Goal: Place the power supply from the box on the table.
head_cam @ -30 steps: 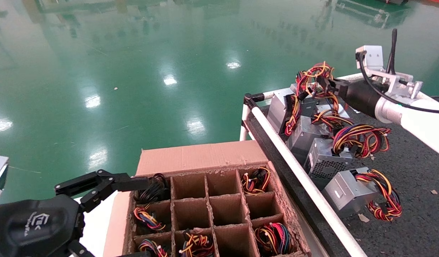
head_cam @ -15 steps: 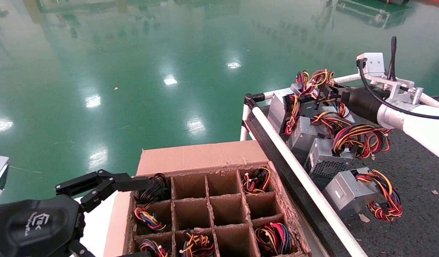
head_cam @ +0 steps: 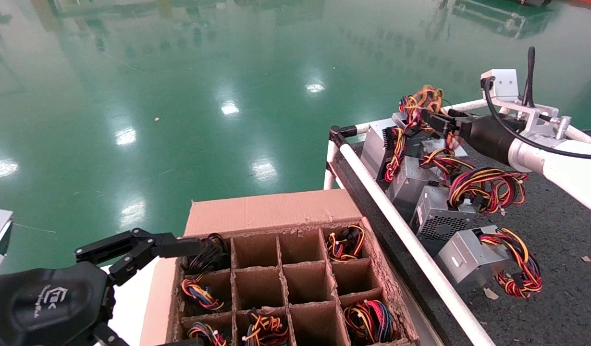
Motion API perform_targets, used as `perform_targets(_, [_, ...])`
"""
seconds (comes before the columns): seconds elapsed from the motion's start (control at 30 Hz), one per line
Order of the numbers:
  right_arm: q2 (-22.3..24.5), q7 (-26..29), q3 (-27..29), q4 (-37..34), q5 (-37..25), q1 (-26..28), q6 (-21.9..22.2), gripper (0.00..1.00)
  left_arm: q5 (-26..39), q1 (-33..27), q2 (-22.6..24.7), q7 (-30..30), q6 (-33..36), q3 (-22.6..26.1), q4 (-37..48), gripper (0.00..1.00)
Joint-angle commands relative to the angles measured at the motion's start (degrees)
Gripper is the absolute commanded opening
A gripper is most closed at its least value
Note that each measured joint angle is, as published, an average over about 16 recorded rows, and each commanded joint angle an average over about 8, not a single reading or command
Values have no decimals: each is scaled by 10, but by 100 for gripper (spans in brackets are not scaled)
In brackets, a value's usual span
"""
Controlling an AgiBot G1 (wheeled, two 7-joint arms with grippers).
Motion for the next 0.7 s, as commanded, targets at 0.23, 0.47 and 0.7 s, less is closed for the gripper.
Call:
perform_targets(0.23, [2,4,1,4,1,11,-8,100,0,0,0,0,0,0,0,100])
perform_targets(0.47, [6,12,1,9,1,28,-24,100,0,0,0,0,0,0,0,100])
perform_targets(0.7, [8,15,0,9,0,33,-31,100,0,0,0,0,0,0,0,100])
